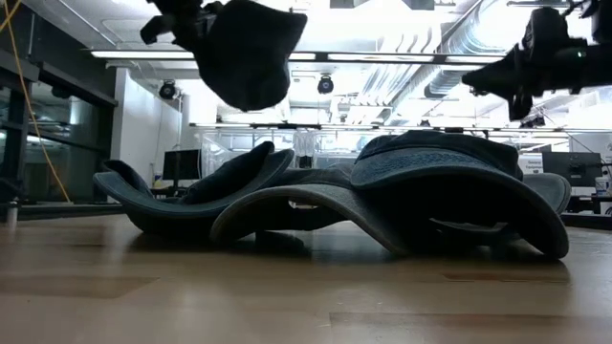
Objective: Pick and place caps into container
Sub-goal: Put the top blue cap into the left transparent container
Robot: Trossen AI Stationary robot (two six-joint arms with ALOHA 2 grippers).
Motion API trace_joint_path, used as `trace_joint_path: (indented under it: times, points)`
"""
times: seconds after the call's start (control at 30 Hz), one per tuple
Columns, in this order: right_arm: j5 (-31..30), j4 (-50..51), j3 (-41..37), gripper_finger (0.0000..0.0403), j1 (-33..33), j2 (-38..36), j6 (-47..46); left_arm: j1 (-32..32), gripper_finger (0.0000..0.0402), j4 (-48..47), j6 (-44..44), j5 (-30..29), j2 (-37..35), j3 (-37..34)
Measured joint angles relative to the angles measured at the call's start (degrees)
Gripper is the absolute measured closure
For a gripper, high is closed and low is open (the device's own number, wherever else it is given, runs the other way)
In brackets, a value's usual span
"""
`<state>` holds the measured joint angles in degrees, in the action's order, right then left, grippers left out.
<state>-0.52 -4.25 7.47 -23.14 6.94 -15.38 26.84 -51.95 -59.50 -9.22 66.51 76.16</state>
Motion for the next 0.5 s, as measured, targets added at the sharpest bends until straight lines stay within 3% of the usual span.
trace_joint_path:
  times: [0.17,0.33,0.4,0.5]
  points:
    - [0.0,0.41,6.61,0.0374,0.0,9.25,12.54,-3.1,0.0394,-0.04,-0.7,-3.21,2.54,-0.02]
    - [0.0,0.56,14.59,0.0324,0.0,21.99,23.22,-5.09,0.0394,0.02,-2.82,-7.81,3.84,-0.02]
    - [-0.01,0.48,18.02,0.03,0.0,27.35,23.72,-5.64,0.0394,0.15,-4.49,-11.16,3.95,-0.04]
    - [0.01,0.04,23.23,0.027,-0.03,34.92,14.19,-6.38,0.0394,2.06,-8.34,-15.45,3.93,-0.04]
